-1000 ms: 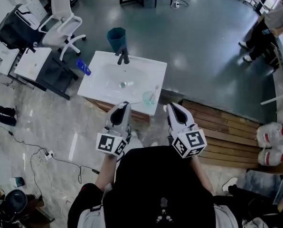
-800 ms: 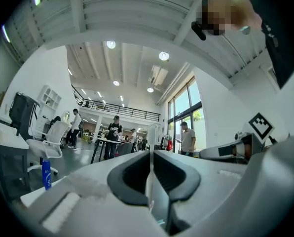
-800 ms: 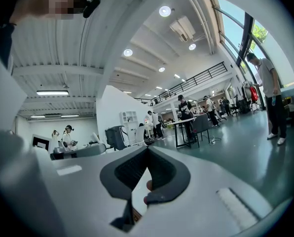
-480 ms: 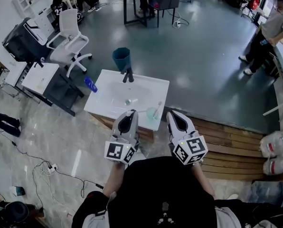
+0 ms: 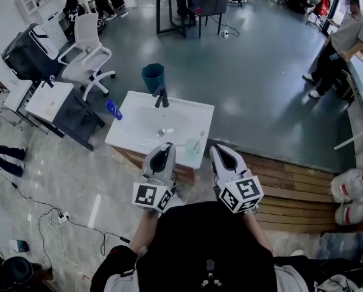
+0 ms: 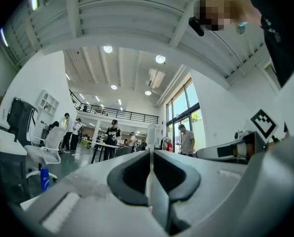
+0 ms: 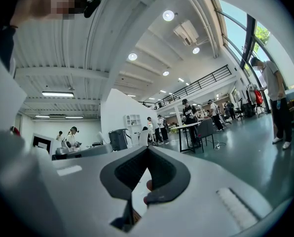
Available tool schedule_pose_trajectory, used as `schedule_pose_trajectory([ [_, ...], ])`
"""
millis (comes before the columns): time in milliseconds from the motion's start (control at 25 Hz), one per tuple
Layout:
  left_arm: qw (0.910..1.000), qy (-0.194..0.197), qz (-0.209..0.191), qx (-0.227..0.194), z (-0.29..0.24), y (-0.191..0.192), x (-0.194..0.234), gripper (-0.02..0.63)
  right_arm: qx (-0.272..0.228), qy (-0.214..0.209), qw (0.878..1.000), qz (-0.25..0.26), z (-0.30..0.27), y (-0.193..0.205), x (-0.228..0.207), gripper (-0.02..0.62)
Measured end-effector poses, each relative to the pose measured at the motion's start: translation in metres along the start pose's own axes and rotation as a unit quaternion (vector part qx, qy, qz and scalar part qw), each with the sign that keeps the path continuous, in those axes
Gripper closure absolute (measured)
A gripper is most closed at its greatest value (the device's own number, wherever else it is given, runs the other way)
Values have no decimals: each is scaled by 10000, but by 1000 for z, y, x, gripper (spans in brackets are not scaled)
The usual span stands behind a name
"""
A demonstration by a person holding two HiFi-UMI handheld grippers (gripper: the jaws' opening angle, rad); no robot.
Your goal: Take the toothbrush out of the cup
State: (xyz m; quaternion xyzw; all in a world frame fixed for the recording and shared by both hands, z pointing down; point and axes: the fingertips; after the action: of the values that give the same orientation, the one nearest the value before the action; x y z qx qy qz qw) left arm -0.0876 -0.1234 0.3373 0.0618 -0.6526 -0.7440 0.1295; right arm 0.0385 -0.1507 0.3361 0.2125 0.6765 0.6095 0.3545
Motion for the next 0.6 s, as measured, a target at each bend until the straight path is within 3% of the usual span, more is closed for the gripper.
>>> schedule_pose_trajectory([
  [600,10000,45,39,-38,4,-2,-5,584,50,-88,9999,85,0,2,4,595],
])
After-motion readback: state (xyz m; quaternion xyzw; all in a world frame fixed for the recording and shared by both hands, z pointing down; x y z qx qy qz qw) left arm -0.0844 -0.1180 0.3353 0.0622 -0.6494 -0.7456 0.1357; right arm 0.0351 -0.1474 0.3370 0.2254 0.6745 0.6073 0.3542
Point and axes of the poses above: the fingertips, and each gripper's own axes: z backward along the fingers, x to its left, y out of its underside, and after that the axes turned 1 degree about y, right-handed
